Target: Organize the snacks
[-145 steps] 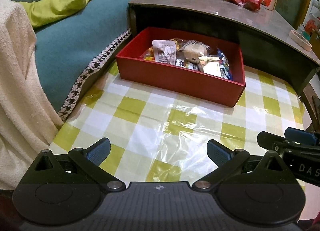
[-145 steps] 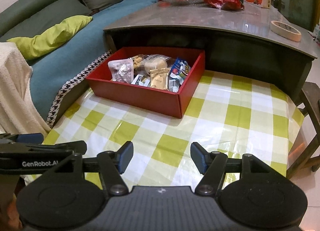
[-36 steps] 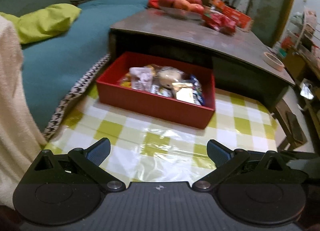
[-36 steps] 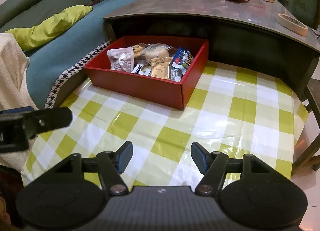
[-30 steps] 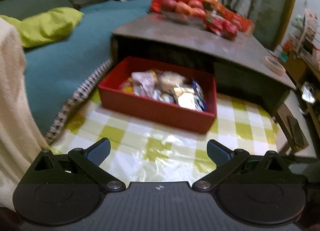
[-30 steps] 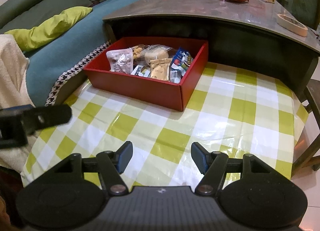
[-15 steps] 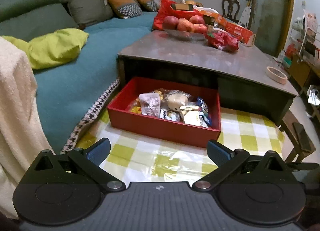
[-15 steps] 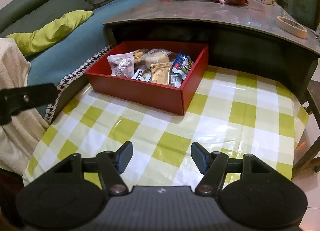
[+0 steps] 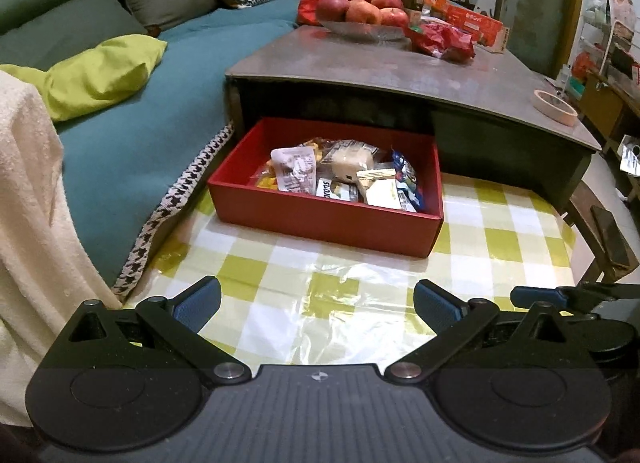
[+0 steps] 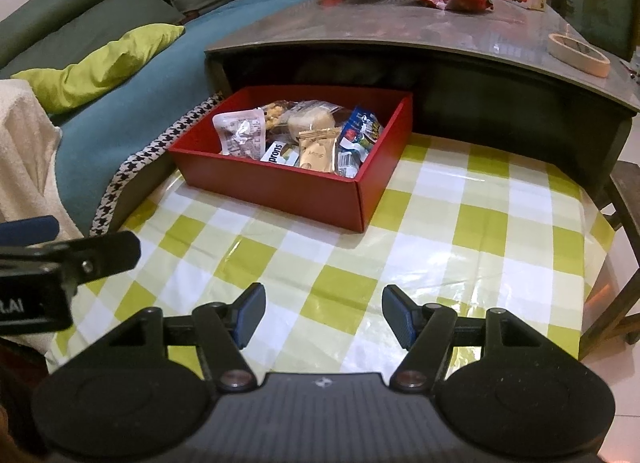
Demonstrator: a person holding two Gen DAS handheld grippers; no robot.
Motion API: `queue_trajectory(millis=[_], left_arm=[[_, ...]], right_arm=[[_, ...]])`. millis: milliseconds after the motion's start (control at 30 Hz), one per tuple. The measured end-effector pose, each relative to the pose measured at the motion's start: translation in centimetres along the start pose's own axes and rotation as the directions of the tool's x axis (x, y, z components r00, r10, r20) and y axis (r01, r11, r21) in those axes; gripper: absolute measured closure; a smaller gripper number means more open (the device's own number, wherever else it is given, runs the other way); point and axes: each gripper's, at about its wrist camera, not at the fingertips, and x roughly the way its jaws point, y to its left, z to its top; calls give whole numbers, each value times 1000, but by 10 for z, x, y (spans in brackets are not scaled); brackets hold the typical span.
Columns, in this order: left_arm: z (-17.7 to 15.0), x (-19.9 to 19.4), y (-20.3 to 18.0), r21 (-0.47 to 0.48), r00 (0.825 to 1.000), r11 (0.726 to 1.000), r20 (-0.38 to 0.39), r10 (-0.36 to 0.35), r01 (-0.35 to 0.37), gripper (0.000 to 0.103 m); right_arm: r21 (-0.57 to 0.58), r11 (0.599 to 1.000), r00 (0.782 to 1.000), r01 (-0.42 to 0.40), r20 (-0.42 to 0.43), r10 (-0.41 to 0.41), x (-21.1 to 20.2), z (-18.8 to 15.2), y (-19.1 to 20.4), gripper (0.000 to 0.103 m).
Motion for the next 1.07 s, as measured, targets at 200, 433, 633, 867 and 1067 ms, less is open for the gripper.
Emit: queue_trajectory(millis=[200,433,633,867,1067], left_arm=[[-1,4,2,-12,1000,1000,-17,10,-11,0],[0,5,2,-13,1000,1000,-22,15,-15,0],[-3,6,2,-17,999,999,-19,28,-28,0],[-2,-21,-5,10,976,987,153,158,-161,0],[-3,-24,-7,24,971,982,156,182,-188,0]], right_arm=[[0,1000,1000,1,-2,-1,0,0,0,29],[-4,1000,1000,1,-6,-1,1,0,-1,29],[-5,1000,1000,2,-9,-2,1,0,-1,29],[-4,1000,1000,3,-7,-3,2,0,-1,29],[-7,1000,1000,7,-12,-7,3,0,0,29]])
